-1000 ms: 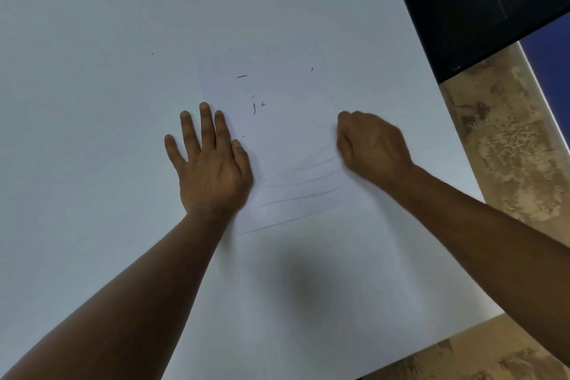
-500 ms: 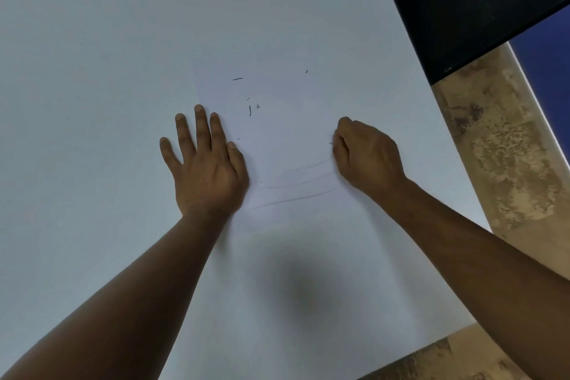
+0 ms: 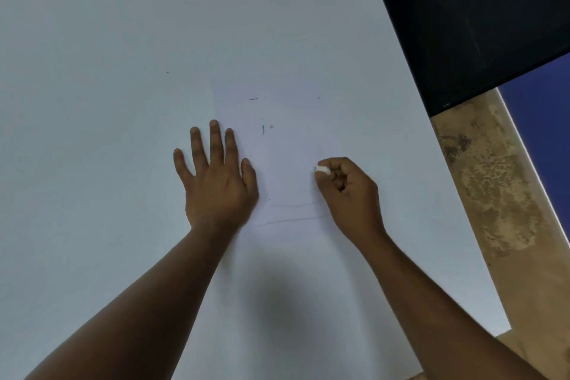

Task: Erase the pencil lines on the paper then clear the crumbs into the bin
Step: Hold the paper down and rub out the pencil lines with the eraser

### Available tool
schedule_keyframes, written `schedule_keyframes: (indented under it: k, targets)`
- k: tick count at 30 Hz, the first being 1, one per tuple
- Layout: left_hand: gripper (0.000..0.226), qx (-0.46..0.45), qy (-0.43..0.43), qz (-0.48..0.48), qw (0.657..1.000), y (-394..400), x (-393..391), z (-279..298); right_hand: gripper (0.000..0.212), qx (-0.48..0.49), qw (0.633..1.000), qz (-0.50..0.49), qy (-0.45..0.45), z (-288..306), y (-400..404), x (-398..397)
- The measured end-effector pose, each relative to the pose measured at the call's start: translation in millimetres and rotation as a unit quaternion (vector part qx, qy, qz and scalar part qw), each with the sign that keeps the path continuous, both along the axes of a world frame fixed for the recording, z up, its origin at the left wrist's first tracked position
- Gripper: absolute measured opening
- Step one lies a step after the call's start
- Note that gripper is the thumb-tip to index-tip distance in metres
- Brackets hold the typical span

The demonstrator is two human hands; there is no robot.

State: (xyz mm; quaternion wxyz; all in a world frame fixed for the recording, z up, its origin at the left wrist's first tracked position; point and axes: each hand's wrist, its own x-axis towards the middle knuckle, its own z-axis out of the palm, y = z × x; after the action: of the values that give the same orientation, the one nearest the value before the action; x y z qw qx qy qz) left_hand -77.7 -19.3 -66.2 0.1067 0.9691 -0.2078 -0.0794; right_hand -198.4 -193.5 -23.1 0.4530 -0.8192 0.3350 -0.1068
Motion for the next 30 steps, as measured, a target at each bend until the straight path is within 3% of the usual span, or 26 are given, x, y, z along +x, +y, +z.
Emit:
schedule_keyframes:
  k: [9, 13, 15, 19, 23, 27, 30]
  targets:
    - [0.068, -0.161, 0.012, 0.029, 0.987, 8, 2, 10, 0.010, 0.082, 0.970, -0.224, -0.049, -4, 53, 13]
    - [0.064, -0.284, 0.065, 0.066, 0.954, 19, 2, 17, 0.020, 0.117, 0.954, -0.269, -0.054, -1, 63, 20]
    - [0.062, -0.273, 0.056, 0.086, 0.957, 33, -7, 17, 0.019, 0.135, 0.952, -0.270, -0.053, 3, 62, 22]
    - [0.063, -0.131, -0.002, 0.084, 0.988, 51, -44, 6, 0.019, 0.201, 0.953, -0.225, -0.034, 7, 59, 15]
    - [0.060, -0.043, -0.022, 0.075, 0.996, 46, -50, -2, 0.016, 0.225, 0.966, -0.127, -0.022, 8, 57, 5]
    - [0.059, -0.023, -0.033, 0.061, 0.997, 45, -50, -4, 0.021, 0.089, 0.995, 0.052, 0.018, 6, 50, 13]
    - [0.059, -0.017, -0.040, 0.060, 0.997, 44, -50, -5, 0.020, -0.047, 0.980, 0.194, -0.001, 4, 53, 31]
